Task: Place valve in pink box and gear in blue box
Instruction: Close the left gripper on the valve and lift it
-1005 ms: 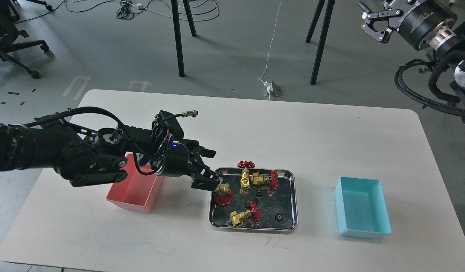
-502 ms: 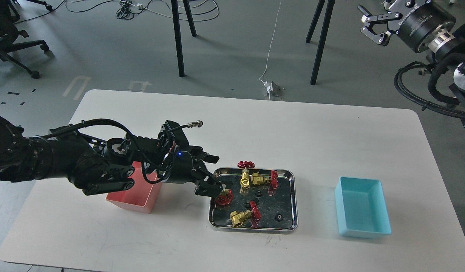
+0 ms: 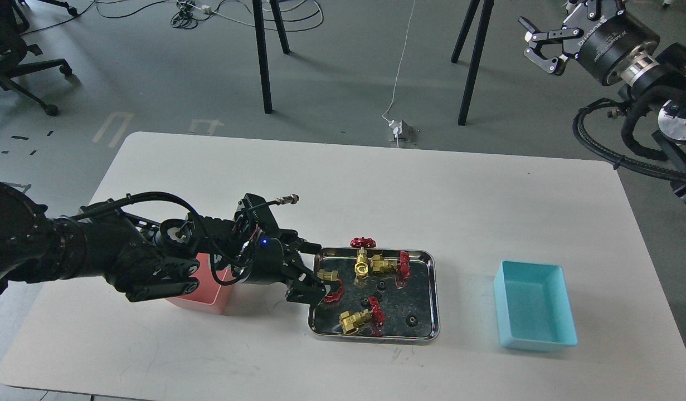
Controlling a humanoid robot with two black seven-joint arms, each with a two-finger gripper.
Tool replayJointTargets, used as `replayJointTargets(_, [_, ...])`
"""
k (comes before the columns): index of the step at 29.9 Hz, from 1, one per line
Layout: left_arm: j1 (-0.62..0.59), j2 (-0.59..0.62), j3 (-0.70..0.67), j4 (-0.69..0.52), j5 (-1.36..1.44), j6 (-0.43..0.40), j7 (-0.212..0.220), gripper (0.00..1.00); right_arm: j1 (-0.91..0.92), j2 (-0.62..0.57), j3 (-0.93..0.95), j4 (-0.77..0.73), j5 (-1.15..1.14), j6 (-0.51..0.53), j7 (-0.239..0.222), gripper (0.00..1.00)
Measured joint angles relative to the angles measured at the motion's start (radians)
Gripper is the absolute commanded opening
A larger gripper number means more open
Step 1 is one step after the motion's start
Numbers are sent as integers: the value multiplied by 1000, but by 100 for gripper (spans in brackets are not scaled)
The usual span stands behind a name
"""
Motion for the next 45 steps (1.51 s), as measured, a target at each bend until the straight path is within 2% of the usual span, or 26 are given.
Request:
replayJointTargets(5, [28,-16,-4,36,24,19,0,95,-1,5,0,-12,0,0,0,99])
replayJointTargets(10, [30,-16,-5,40,27,33,0,76,-8,5,0,-12,0,0,0,99])
replayJointTargets(20, [32,-14,4,40,41,69,0,50,-20,5,0,-12,0,0,0,99])
replayJointTargets(32, [32,-11,7,43,57,74,0,47,-29,4,0,-10,0,0,0,99])
replayJointTargets(34, [36,-11,7,43,57,75,0,44,-29,4,0,-10,0,0,0,99])
replayJointTargets(38, [44,-9,7,44,73,81,0,28,-31,4,0,-10,0,0,0,99])
replayJointTargets(45, [46,-7,4,53,107,107,0,24,-36,3,0,-10,0,0,1,99])
